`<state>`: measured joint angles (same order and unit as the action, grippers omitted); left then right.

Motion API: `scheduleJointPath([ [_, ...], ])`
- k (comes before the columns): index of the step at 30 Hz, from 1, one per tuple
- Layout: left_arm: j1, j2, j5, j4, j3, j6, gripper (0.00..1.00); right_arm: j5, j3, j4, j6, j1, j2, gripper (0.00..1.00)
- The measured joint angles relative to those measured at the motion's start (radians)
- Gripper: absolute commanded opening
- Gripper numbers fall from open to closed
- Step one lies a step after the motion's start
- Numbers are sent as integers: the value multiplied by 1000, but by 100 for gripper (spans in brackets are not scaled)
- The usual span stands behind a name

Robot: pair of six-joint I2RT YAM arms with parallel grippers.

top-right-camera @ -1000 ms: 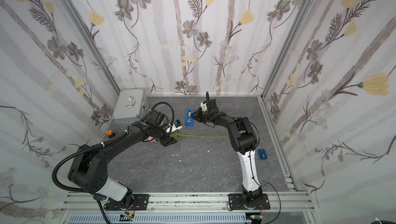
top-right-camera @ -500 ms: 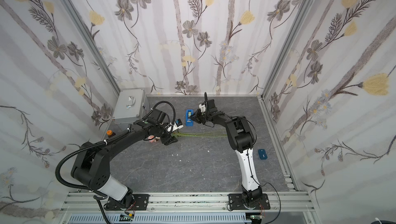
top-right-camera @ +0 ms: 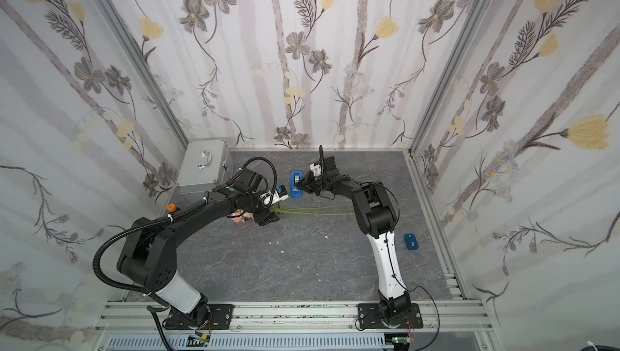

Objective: Wrap bouquets with tape
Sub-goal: Pull the tape from the tape cutter.

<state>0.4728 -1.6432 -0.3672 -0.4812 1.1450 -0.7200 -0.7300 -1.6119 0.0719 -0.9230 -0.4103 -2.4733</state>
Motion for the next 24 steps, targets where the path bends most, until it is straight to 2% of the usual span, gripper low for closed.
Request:
scheduleJointPath([
  [1,1,-4,0,-2,4,-6,72,-2,0,2,-3,0,0,0],
  [10,3,-79,-4,-29,64,-83,72,-31,55,128,-74,3,34,0],
  [15,1,-132,-13,-39,96,-160,69,-48,103,236,-122,3,84,0],
  [24,-33,-235,-93,-42,204,-217,67,-78,150,259,-130,5,99,0],
])
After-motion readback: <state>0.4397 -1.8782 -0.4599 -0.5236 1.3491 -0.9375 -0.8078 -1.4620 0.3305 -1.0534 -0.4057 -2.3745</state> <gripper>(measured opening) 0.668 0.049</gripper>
